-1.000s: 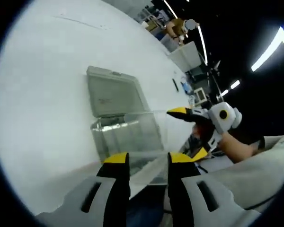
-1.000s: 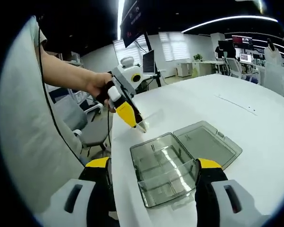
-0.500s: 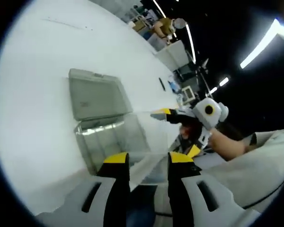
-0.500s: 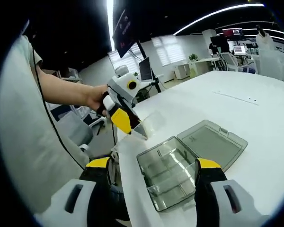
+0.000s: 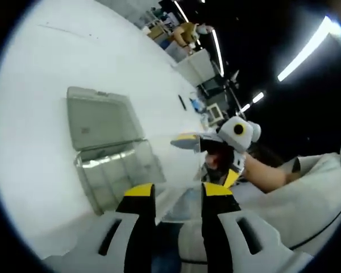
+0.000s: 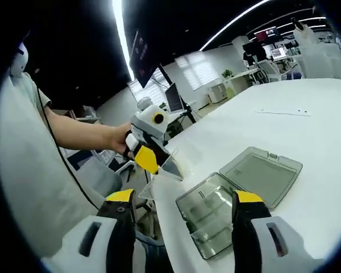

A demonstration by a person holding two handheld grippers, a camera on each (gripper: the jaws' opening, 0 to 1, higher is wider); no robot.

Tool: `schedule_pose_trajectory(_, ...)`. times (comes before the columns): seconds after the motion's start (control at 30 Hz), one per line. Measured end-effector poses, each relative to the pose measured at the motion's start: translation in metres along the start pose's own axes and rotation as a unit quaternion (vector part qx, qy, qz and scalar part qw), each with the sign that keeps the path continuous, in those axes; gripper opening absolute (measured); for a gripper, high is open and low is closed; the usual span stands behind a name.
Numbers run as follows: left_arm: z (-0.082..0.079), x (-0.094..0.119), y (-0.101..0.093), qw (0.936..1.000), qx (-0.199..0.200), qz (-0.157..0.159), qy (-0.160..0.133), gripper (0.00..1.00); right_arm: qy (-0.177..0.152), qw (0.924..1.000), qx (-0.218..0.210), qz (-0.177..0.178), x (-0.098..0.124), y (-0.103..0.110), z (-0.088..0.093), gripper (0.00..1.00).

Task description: Insert the divider into the dual guide fixture by aligning both edges with the guide slots and pushing it downward to the bottom, including one-sided entry, uneven engagement, binding, and posture correction.

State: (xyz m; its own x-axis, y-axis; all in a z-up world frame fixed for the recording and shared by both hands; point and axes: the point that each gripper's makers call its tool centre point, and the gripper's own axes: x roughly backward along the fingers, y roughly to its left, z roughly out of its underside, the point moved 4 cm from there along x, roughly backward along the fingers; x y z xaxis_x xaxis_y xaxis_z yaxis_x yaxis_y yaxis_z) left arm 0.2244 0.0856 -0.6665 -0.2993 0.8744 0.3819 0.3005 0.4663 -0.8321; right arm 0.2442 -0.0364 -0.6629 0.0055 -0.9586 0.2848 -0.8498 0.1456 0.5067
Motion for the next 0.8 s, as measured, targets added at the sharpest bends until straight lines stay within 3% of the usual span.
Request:
schedule_pose_trajectory(0.4,0.000,-0.006,-0.013,0.9994,-0.012,0.032,-0.004,0.26,-0.022,0.9989,-0.036,-0.021,0.000,0.005,-0.005,0.63)
schedule_pose_trajectory(0.5,0.000,-0.007,-0.017,0.9989,-0.015,0.044,-0.005,0.26,-0.045,0.9969,-0.059,-0.027,0.001,0.006,-0.011,0.63)
schedule_pose_trajectory(0.8,-0.003,-0.011,-0.023,0.9974,-0.022,0.069,-0.006,0.26,-0.066,0.9936,-0.085,-0.036,0.001,0.006,-0.020,0.61)
